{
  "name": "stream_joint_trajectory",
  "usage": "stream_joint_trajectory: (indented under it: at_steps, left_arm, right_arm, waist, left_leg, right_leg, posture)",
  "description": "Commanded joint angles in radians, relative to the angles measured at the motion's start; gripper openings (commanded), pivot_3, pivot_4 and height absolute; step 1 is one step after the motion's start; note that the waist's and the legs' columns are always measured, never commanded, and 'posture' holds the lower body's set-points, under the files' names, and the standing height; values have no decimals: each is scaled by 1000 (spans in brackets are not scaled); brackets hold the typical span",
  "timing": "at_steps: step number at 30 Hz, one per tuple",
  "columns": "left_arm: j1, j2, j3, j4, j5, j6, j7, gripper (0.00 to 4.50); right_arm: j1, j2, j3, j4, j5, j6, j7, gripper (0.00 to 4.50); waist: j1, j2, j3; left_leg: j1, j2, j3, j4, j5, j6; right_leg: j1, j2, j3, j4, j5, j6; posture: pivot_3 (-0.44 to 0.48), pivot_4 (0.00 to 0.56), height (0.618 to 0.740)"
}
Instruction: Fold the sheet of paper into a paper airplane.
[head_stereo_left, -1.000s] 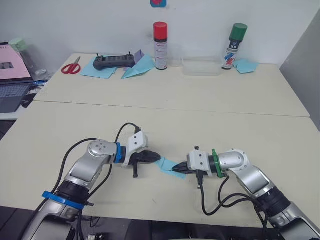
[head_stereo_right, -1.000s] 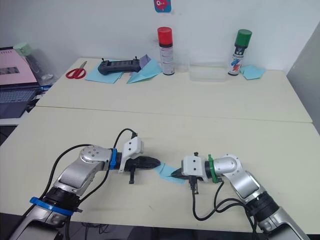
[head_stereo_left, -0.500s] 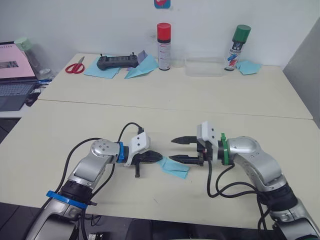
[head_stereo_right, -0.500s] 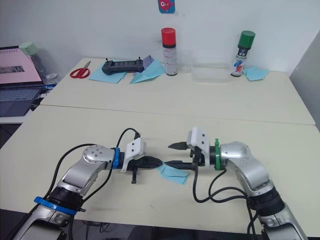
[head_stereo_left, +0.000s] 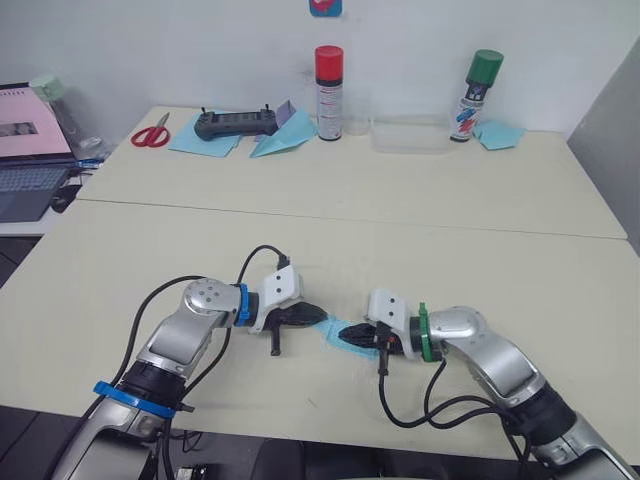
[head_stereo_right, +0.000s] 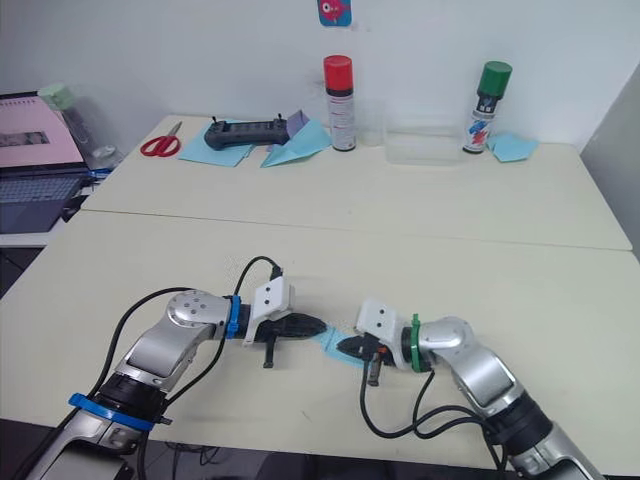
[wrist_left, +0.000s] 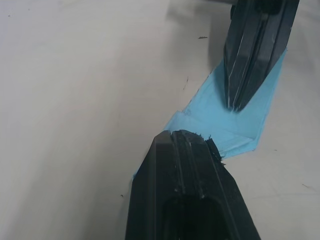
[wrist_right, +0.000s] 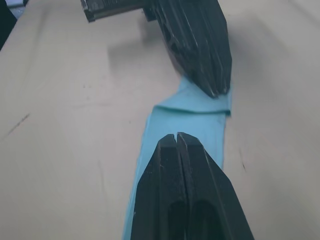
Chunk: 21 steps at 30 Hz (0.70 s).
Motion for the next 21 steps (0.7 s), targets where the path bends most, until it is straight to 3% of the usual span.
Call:
stream_joint_trajectory:
  at_steps: [1, 5, 9, 14, 21]
  left_arm:
    - [23, 7, -35, 21, 41, 17, -5, 0]
    - [23, 7, -38, 25, 42, 16, -4, 0]
    - [17, 2, -42, 34, 42, 10, -4, 0]
    - [10, 0, -43, 46, 49, 1, -12, 0]
    - [6, 6, -43, 45, 53, 0, -21, 0]
  right_arm:
    - [49, -65, -21, -1, -10, 22, 22, 22]
    - [124, -140, -91, -68, 36, 22, 50, 22]
    - [96, -27, -242, -146, 231, 40, 9, 22]
    - [0, 76, -159, -36, 95, 25, -101, 22]
    - [21, 43, -65, 16, -4, 5, -87, 22]
  waist:
    - [-1, 0, -1]
    - [0, 1, -2]
    - [-3, 0, -2]
    - [-7, 1, -3]
    - [0, 1, -3]
  left_leg:
    - [0, 0, 0, 0, 0, 0]
    - [0, 0, -1, -1, 0, 0]
    - [0, 0, -1, -1, -1, 1]
    - [1, 0, 0, 0, 0, 1]
    - [-1, -1, 0, -3, -1, 1]
  right_leg:
    - [0, 0, 0, -1, 0, 0]
    - [3, 0, 0, -4, 1, 1]
    - [3, 0, 0, -5, 1, 2]
    - [4, 0, 0, -5, 1, -2]
    - [0, 0, 0, -6, 2, 1]
  posture:
    - [0, 150, 740]
    - [0, 150, 740]
    - [0, 150, 740]
    - [0, 150, 740]
    - [0, 150, 740]
